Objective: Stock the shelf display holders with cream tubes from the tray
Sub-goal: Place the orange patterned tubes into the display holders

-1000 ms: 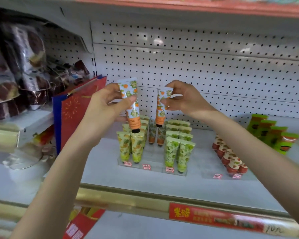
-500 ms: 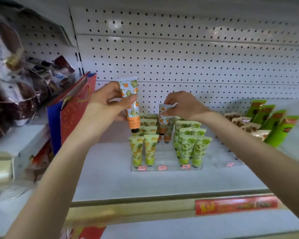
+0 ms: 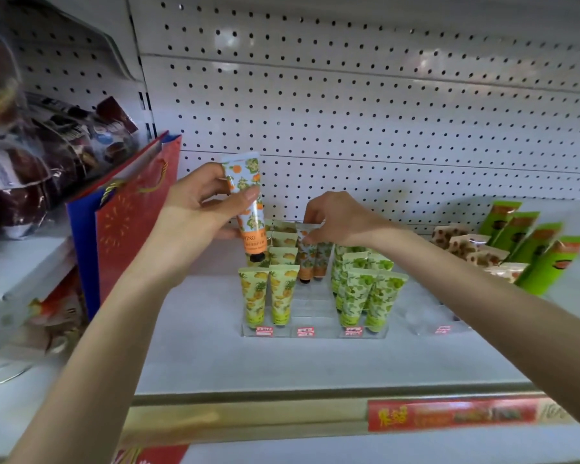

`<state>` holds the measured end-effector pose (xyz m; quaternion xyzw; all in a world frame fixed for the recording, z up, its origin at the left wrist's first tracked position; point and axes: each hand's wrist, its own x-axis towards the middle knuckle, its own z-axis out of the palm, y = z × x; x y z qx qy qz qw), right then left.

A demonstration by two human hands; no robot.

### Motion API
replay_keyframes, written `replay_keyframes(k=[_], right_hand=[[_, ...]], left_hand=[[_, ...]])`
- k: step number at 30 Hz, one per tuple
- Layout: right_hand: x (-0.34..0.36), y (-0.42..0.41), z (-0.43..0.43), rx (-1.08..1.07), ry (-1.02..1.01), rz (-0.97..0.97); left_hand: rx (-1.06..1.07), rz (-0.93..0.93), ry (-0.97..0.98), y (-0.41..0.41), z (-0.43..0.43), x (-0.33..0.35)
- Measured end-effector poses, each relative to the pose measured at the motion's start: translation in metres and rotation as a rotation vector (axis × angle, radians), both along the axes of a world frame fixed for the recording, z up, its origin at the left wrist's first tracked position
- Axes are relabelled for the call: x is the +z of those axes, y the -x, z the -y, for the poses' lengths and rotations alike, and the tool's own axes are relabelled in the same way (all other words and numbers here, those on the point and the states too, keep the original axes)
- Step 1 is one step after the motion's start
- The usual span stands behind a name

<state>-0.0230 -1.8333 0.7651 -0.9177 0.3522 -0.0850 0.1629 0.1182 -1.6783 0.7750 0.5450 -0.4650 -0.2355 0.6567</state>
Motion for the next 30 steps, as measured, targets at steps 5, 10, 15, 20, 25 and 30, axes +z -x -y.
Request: replay_keyframes(k=[5, 10, 15, 20, 25, 30], right_hand=[[-0.0003, -0.0012, 0.0039, 0.015, 0.003, -0.015], [-0.0043, -0.0036, 0.0031, 0.047, -0.013, -0.039], [-0.0071, -0.0054, 0.0018, 0.094, 0.006, -0.066], [-0.0069, -0.0057, 0.0011, 0.113, 0.012, -0.066], [-0.0048, -0.0038, 0.0021, 0.112, -0.01, -0.045], [-0.001, -0.0009, 0.0051, 0.11, -0.039, -0.024]], left_hand=[[0.024, 0.022, -0.006, 0.0027, 0.0016, -0.0039], [0.045, 0.037, -0.016, -0.0009, 0.0014, -0.0054], [0.057, 0.027, -0.011, -0.0008, 0.003, -0.0059], [0.047, 0.027, -0.014, 0.0005, 0.0049, -0.0065], [0.038, 0.025, -0.018, 0.0004, 0.007, -0.0083], [0.031, 0.009, -0.003, 0.0058, 0.0089, -0.0053]])
